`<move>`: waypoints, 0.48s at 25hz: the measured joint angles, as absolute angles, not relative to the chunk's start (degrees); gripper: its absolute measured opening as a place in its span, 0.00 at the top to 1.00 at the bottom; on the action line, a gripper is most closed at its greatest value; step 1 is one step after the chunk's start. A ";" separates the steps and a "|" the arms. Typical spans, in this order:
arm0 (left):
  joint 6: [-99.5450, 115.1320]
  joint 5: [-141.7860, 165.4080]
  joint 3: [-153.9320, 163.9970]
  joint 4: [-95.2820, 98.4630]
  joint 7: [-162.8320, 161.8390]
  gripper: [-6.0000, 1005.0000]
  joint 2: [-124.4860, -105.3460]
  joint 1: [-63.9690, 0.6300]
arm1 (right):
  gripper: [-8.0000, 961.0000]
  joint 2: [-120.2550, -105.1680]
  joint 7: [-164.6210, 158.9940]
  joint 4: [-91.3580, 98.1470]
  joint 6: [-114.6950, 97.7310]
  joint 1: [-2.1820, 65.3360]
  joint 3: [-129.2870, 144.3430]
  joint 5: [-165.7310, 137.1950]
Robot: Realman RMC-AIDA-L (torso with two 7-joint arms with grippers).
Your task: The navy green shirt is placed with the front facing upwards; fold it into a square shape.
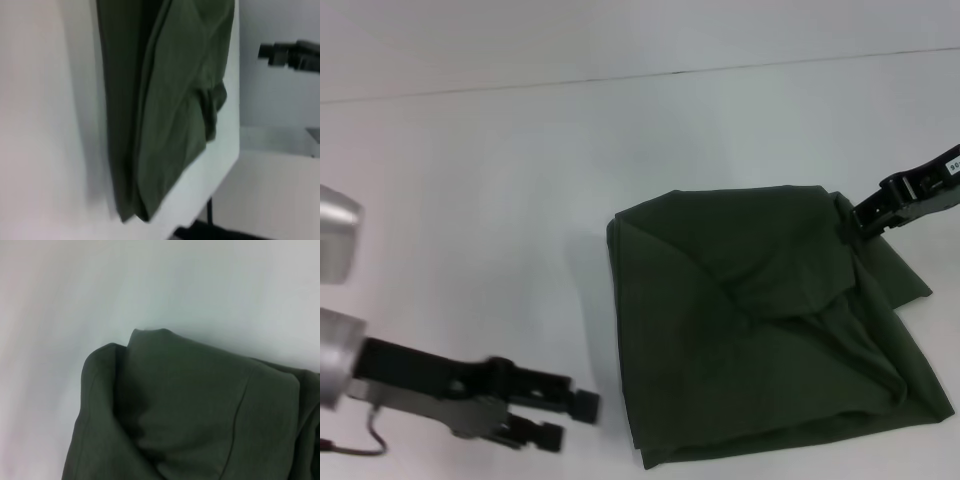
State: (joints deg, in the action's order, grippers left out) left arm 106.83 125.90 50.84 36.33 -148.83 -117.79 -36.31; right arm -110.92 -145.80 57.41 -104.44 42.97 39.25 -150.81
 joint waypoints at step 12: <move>95.96 126.16 52.57 34.58 -147.26 0.12 -121.80 -38.80 | 0.61 -110.91 -145.66 57.30 -102.50 42.75 39.00 -150.82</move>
